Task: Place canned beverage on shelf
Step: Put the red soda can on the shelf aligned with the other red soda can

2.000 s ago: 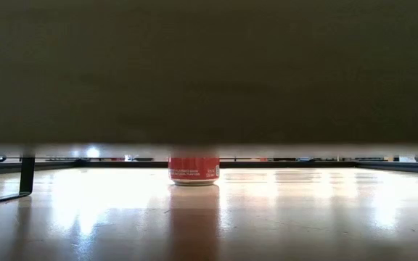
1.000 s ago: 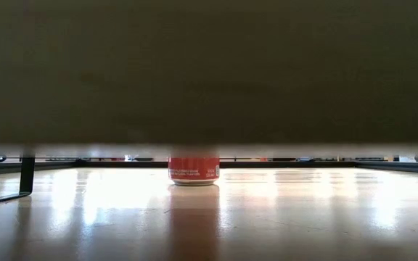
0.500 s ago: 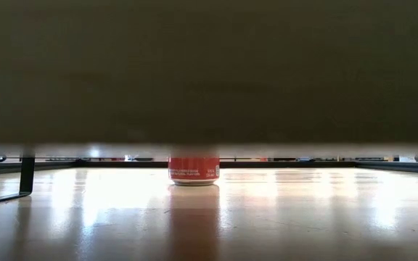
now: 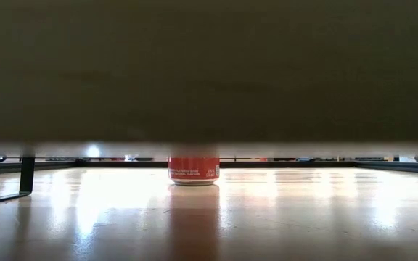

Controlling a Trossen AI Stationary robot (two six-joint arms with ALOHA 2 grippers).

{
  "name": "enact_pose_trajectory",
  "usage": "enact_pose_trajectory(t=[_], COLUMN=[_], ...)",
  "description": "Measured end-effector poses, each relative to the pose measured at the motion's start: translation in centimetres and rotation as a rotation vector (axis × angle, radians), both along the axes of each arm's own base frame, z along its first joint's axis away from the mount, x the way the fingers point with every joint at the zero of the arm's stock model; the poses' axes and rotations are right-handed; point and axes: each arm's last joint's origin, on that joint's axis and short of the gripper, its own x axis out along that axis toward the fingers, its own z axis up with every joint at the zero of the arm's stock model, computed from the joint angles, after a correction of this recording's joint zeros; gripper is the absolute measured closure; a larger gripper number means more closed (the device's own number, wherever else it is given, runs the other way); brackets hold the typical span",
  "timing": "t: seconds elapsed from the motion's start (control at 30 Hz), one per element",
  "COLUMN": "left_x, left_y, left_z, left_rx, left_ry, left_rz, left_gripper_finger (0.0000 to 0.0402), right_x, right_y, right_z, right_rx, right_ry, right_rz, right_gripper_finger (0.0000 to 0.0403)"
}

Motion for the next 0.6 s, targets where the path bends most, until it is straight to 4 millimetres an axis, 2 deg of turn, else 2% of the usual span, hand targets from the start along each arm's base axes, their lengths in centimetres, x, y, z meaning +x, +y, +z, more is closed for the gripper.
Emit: enact_pose_trajectory(t=[0.27, 0.6], left_x=[6.0, 13.0], left_y=[-0.3, -1.2], left_z=[0.8, -0.5], left_rx=[-0.174, -0.356], left_ry=[0.176, 0.329], left_rz=[-0.015, -0.093], left_gripper_finger=[0.0035, 0.0035], right_x=[0.0, 0.0], right_y=[0.0, 0.0], right_z=[0.0, 0.0], right_rx=[0.000, 0.000], right_ry=[0.000, 0.000], right_rz=[0.000, 0.000], right_gripper_finger=[0.0003, 0.0003])
